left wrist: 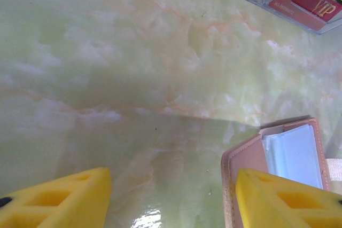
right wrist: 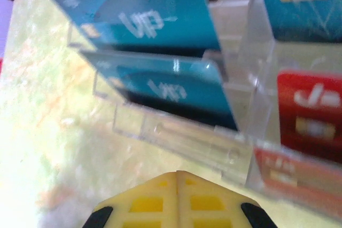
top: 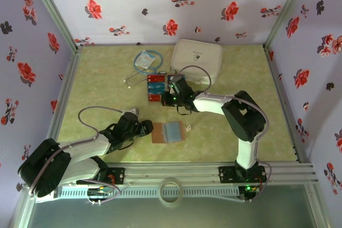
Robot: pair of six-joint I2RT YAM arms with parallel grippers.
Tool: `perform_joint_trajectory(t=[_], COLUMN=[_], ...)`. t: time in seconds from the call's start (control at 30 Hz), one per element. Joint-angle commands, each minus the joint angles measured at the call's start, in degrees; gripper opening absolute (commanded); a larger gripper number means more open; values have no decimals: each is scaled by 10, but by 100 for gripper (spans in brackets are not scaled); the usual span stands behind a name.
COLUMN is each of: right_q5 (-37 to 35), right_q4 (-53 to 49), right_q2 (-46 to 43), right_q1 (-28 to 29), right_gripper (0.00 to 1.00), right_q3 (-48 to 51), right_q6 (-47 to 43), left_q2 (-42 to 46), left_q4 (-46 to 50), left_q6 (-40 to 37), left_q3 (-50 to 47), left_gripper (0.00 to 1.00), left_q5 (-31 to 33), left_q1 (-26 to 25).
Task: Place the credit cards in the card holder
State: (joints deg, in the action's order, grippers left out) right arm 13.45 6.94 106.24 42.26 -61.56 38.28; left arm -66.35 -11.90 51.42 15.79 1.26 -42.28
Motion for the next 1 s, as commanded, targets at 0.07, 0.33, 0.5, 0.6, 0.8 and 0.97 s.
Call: perform_joint_trajectory(t=[0.07,0.33,0.5,0.6,0.8,0.97], right_q5=[29,32,17,11,-3,-17], right_q4=[-22,-45,-63,-51,-15,-11], right_q2=[-97,-190,-218,-215,-189,-158], right_q1=[3,23,61,77,80,74], right_gripper=[3,5,6,6,5,4], right_q3=[64,168,212,237,262,250], right_q6=[-9,0,-3,7,17,4], left_q2=[2,-37,-62,-76,-100,-121], left_q4=[-4,-34,-38,-49,-70,-87], left_q6=[-22,-24,-30,-31,-27,-25], left_q3=[1,18,40,45,53,63], left_gripper=[67,63,54,47,24,4], left_q5=[-17,-36,-37,-40,-48,-49], left_q1=[7,6,6,6,6,6])
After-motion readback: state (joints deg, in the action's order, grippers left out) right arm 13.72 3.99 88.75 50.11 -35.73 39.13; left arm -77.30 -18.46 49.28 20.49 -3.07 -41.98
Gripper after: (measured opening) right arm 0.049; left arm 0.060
